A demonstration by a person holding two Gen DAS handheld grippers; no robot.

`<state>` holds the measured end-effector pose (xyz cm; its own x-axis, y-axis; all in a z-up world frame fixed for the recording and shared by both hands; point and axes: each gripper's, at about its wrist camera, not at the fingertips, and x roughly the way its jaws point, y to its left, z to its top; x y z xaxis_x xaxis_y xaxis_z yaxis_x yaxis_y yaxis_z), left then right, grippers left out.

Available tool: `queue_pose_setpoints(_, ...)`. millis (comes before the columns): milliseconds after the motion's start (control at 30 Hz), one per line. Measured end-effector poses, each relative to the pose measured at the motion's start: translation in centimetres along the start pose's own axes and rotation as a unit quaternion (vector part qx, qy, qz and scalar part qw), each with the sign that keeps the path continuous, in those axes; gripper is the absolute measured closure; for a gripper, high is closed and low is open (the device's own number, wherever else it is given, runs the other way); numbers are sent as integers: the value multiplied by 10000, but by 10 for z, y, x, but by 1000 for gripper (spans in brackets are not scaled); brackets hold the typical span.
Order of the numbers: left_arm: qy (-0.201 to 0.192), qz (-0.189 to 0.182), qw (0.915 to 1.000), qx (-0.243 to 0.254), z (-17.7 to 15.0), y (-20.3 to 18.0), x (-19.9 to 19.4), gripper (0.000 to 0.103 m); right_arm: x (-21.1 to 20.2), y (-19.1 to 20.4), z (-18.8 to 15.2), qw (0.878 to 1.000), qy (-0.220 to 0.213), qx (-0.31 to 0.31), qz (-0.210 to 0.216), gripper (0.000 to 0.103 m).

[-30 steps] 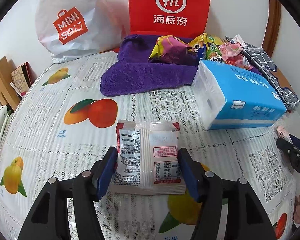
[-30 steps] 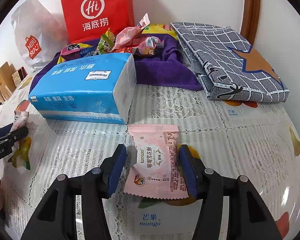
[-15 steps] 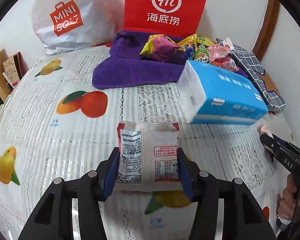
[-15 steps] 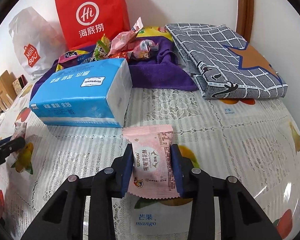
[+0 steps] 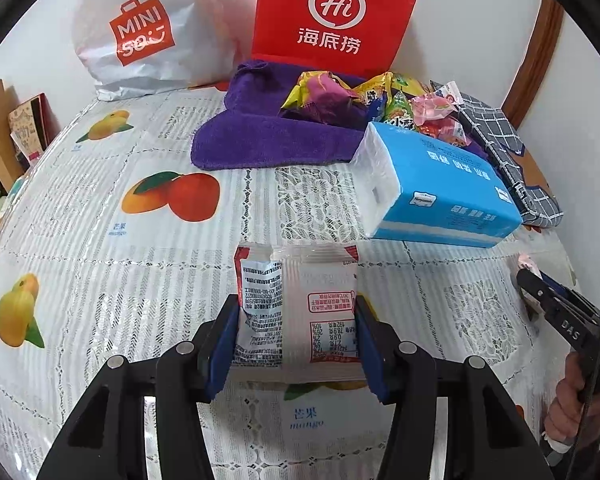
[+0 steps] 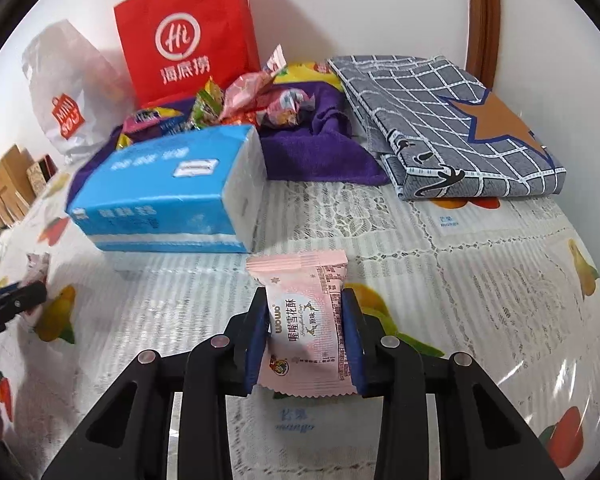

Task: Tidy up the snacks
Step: 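Lift both held packets off the sheet and hold them up, then carry the white packet and biscuit packet over the purple towel with both tools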

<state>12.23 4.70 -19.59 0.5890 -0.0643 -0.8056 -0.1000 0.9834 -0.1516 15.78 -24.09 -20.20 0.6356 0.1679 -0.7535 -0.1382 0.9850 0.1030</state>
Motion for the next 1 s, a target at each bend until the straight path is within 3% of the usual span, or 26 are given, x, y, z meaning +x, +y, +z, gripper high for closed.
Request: queue_pose_setpoints(1000,-274,-227,9992,180,31,-22,-42,51,-62,18,31,9984,-528,-108,163,68)
